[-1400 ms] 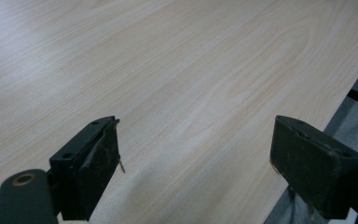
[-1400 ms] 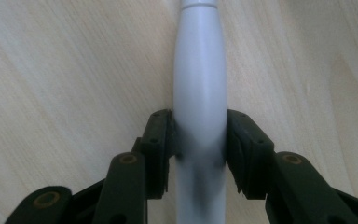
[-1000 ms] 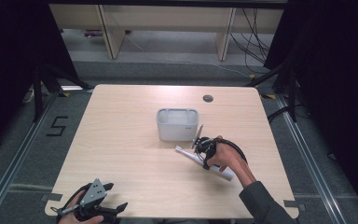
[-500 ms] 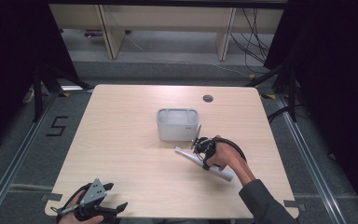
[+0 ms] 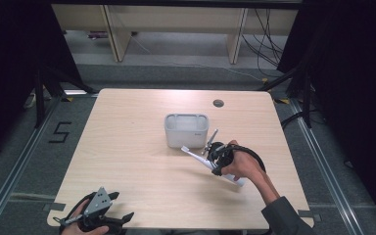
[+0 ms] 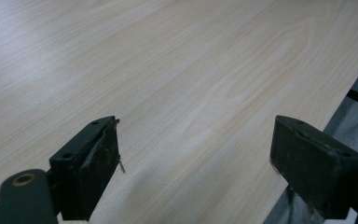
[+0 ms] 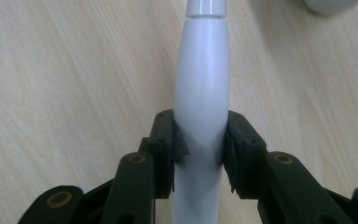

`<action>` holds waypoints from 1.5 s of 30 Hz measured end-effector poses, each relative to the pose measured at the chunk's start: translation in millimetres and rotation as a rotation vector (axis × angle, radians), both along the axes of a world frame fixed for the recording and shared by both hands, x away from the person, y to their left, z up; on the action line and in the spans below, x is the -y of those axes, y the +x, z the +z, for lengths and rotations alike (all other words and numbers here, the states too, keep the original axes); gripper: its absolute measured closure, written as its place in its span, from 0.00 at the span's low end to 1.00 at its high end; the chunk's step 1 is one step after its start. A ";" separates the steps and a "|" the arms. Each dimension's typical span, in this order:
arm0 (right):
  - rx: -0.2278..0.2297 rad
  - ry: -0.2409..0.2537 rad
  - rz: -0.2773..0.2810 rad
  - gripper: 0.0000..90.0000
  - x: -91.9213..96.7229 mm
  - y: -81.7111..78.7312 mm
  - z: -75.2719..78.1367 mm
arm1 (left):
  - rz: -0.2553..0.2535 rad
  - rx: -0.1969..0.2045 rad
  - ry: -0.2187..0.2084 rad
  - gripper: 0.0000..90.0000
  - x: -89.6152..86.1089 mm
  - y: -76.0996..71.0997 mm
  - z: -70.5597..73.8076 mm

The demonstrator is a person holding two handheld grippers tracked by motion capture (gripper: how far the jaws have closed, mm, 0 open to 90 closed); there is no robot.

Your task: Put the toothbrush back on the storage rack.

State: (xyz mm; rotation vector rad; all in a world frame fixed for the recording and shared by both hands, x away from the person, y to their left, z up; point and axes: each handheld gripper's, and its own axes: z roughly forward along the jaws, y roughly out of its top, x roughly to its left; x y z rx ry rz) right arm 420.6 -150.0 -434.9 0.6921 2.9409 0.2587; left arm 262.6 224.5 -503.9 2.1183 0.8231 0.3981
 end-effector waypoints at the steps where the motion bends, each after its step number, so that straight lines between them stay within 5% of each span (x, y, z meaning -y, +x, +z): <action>1: 0.000 0.000 0.000 0.74 0.0 0.0 0.0 | 0.000 0.000 0.000 0.17 0.0 0.0 0.0; 4: 0.031 0.038 -0.011 0.74 4.9 -4.3 10.4 | 0.003 0.002 -0.003 0.17 0.4 -0.1 -0.3; 6: 0.078 0.134 -0.017 0.74 11.8 -6.0 18.2 | 0.002 0.002 -0.003 0.17 0.4 0.2 -0.3; 15: 0.160 0.324 -0.062 0.74 24.3 -8.5 28.3 | 0.005 0.003 -0.002 0.17 0.4 -0.1 -0.4; 18: 0.197 0.453 -0.097 0.74 27.8 -8.6 24.1 | 0.005 0.003 -0.003 0.17 0.5 0.0 -0.4; 23: 0.216 0.504 -0.110 0.74 26.5 -7.0 14.8 | 0.019 -0.015 -0.036 0.17 2.5 -1.4 -1.6; 28: 0.224 0.549 -0.124 0.74 21.6 -5.5 9.8 | 0.013 -0.016 -0.024 0.17 1.7 -1.0 -1.1; 29: 0.259 0.565 -0.118 0.74 19.8 -4.6 7.5 | 0.013 -0.014 -0.025 0.17 1.8 -1.2 -1.1; 45: 0.354 0.768 -0.192 0.74 18.0 2.8 30.0 | 0.011 -0.010 -0.032 0.17 2.3 -1.0 -1.9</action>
